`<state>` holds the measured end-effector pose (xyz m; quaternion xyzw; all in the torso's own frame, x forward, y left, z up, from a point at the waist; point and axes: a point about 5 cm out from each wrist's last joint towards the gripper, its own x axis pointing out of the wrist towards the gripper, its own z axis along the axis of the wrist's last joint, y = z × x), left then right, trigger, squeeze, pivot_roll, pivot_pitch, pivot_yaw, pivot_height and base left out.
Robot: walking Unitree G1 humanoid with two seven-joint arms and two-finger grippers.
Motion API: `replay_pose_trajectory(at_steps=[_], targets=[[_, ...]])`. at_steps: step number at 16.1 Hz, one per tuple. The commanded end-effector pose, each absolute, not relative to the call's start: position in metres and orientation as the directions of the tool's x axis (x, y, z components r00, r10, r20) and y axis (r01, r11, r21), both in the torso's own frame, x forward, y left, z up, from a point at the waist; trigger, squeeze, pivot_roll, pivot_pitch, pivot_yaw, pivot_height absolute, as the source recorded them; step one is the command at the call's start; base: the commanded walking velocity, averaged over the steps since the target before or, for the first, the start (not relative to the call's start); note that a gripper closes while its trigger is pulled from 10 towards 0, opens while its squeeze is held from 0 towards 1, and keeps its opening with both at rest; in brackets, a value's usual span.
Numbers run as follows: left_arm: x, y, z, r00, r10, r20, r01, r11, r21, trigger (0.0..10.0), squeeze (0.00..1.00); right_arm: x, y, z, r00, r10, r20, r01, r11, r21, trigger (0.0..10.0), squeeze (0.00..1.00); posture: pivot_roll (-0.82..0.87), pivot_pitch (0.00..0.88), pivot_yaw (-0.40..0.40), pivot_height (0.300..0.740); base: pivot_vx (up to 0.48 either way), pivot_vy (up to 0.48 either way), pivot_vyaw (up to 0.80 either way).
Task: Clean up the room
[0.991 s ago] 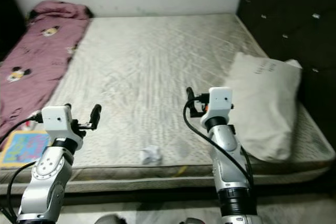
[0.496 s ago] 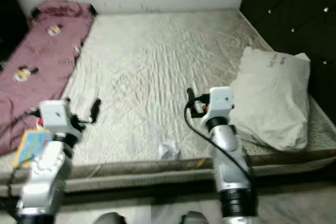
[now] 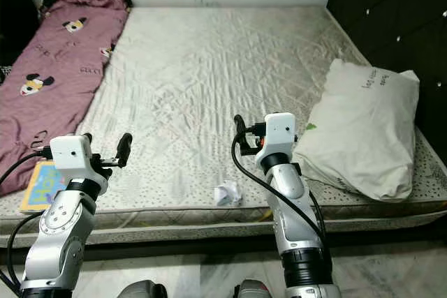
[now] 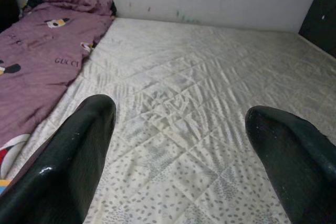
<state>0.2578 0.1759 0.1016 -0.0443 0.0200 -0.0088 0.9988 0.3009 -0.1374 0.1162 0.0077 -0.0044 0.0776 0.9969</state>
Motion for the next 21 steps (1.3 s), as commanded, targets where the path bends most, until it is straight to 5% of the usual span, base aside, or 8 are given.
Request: replay_pose_trajectory(at_steps=[1,13,21], targets=[[0.257,0.179,0.103,0.999,-0.015,-0.029,0.012,0.997,-0.077,10.0,0.00,0.299,-0.140,0.118,0.989,0.144,0.020,-0.145,0.989,0.015,10.0,0.00,-0.07,0.053,0.009,0.740,0.000,0.000,0.00],[0.262,0.179,0.102,0.999,0.025,-0.046,-0.028,0.997,-0.069,10.0,0.00,0.301,-0.139,0.118,0.986,0.164,0.016,-0.164,0.986,0.025,10.0,0.00,-0.08,0.071,0.000,0.631,0.000,0.000,0.00],[0.262,0.186,0.099,0.994,0.091,-0.068,-0.097,0.991,-0.090,10.0,0.00,0.302,-0.138,0.118,0.985,0.170,0.011,-0.170,0.985,0.014,10.0,0.00,-0.08,0.076,-0.003,0.631,0.000,0.000,0.00]])
